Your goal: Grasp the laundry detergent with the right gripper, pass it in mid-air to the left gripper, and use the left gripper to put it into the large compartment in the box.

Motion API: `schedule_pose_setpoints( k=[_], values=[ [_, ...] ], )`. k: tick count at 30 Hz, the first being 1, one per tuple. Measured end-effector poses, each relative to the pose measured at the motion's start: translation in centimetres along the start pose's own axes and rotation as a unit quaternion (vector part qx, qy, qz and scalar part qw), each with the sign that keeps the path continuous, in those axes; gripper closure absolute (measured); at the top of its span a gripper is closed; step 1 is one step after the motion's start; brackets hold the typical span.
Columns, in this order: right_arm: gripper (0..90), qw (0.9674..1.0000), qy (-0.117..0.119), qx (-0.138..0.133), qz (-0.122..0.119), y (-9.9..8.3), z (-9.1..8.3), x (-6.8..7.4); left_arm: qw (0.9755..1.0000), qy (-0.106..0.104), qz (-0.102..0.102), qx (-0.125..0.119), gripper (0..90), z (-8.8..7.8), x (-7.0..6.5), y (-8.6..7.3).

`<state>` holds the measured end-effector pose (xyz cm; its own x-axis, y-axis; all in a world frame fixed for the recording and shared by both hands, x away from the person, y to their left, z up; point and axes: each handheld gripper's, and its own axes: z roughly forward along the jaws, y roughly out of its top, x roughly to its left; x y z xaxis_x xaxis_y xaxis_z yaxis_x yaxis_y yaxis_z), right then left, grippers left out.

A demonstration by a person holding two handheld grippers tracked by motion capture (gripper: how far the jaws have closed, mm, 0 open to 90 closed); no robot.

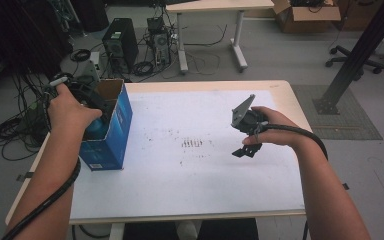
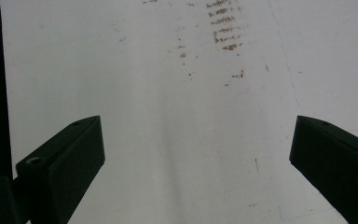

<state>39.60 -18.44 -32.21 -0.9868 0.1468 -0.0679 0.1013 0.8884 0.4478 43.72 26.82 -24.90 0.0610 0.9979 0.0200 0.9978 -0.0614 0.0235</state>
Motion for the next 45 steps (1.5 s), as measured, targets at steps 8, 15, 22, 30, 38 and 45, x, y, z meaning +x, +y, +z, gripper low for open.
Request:
schedule_pose_setpoints(
  k=[8, 15, 22, 30, 38, 45],
  values=[
    [3.1, 1.0, -0.003, -0.003, -0.002, 0.0, -0.5, 0.2, 0.9999, 0.005, 0.011, -0.011, 15.1, -1.1, -0.1, -0.4],
    [3.1, 1.0, -0.006, -0.003, -0.002, -0.2, -0.7, 0.5, 0.9996, 0.003, 0.023, -0.013, 11.9, -2.0, -0.4, -0.8],
    [3.1, 0.9999, -0.008, -0.006, -0.004, -0.2, -1.1, 0.8, 0.9994, 0.005, 0.033, -0.009, 9.1, -2.8, -0.8, -1.1],
    [3.1, 0.9999, -0.011, -0.007, -0.002, -0.4, -1.6, 0.9, 0.9971, 0.009, 0.076, -0.009, 0.5, -4.3, -1.9, -1.4],
    [3.1, 0.9998, -0.017, -0.006, -0.001, -0.3, -2.3, 1.0, 0.9878, -0.009, 0.155, -0.017, 0.2, -6.5, -2.8, -1.1],
    [3.1, 0.9998, -0.021, 0.0, -0.002, -0.2, -2.8, 0.9, 0.9653, -0.004, 0.26, -0.021, 0.2, -8.3, -5.2, -1.1]
  ],
)
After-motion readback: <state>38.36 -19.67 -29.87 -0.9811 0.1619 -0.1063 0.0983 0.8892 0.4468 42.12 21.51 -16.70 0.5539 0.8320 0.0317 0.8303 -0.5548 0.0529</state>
